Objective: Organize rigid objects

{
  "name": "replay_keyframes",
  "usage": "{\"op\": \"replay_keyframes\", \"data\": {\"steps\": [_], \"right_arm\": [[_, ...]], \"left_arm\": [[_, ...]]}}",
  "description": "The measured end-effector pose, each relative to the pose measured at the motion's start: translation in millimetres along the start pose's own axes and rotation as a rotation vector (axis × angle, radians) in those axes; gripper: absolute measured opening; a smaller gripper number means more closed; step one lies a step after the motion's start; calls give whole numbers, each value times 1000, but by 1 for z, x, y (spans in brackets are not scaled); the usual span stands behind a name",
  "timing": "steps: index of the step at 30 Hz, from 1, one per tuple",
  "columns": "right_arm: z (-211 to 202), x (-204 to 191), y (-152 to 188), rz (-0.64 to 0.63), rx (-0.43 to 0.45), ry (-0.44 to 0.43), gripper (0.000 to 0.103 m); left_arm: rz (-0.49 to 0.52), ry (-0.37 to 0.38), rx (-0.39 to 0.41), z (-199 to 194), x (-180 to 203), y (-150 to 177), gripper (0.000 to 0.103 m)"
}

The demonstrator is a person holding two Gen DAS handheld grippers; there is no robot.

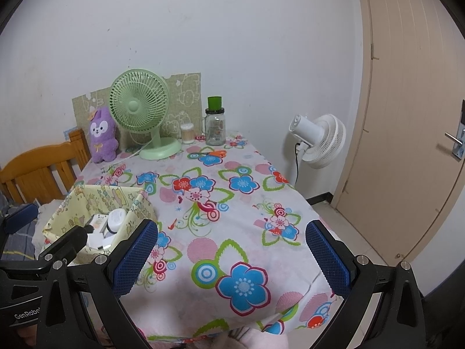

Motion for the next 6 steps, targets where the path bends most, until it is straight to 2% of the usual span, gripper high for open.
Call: {"op": "replay_keyframes", "data": {"steps": [6], "right_arm": [[0, -1, -4, -5, 14, 12, 103]], "left_arm": [[-7, 4, 12, 3, 1, -4, 103]]}}
Point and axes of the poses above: each gripper's, at about its wrist camera, not at the fingertips, and z roughly the way its jaws point, x to its right, y to its underside, the point moved 2 cm from there along z, roughly the way its jaws point, and after that the axes turned 6 degrees about -x, right-handed, at the moved point
